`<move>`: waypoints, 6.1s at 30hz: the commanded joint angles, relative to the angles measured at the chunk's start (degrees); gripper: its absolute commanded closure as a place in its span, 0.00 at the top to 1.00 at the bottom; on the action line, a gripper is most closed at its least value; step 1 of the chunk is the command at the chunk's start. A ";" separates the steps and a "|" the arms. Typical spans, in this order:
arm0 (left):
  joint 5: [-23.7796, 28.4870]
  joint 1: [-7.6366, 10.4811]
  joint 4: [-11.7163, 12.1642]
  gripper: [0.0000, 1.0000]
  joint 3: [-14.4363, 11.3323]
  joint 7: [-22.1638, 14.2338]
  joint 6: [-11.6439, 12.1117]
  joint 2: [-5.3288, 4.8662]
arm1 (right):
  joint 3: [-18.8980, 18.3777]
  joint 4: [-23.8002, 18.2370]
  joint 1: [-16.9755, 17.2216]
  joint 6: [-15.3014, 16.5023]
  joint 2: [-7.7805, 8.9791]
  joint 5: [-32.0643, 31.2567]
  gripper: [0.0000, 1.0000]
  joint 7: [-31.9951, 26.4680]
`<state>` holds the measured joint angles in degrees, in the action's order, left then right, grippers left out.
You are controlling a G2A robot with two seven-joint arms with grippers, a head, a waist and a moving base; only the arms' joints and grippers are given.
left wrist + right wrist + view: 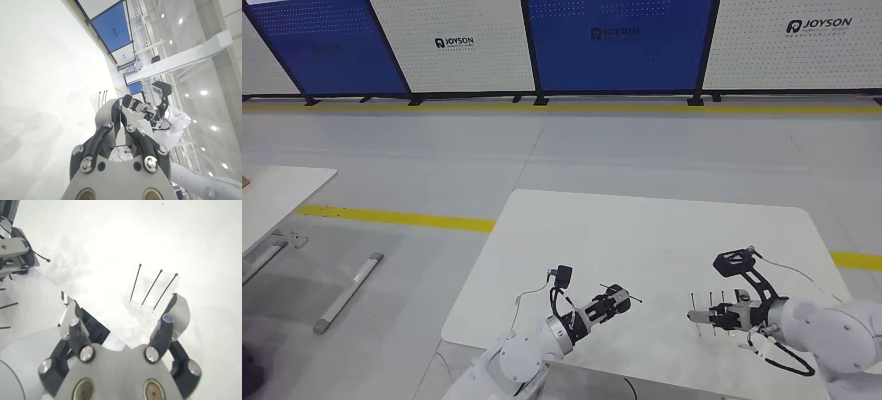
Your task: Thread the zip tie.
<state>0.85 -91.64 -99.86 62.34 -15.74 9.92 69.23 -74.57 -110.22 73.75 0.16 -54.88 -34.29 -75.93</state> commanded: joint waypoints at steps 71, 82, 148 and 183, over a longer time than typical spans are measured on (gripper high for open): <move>0.00 0.00 0.00 0.00 0.00 0.00 0.00 0.00 | 18.75 6.41 -13.76 -19.17 3.48 -6.81 1.00 -1.66; 0.00 0.00 0.00 0.00 0.00 0.00 0.00 0.00 | 23.82 5.25 -16.97 -19.64 3.74 -11.99 1.00 -3.71; 0.00 0.00 0.00 0.00 0.00 0.00 0.00 0.00 | 28.69 23.16 -23.49 -16.82 -1.25 -4.89 0.24 -3.53; 0.00 0.00 0.00 0.00 0.00 0.00 0.00 0.00 | 31.79 30.60 -26.83 -17.65 -3.85 -3.79 0.00 -3.71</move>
<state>0.85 -91.64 -99.86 62.34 -15.74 9.92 69.23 -42.80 -79.53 46.90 -17.40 -58.74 -38.08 -79.64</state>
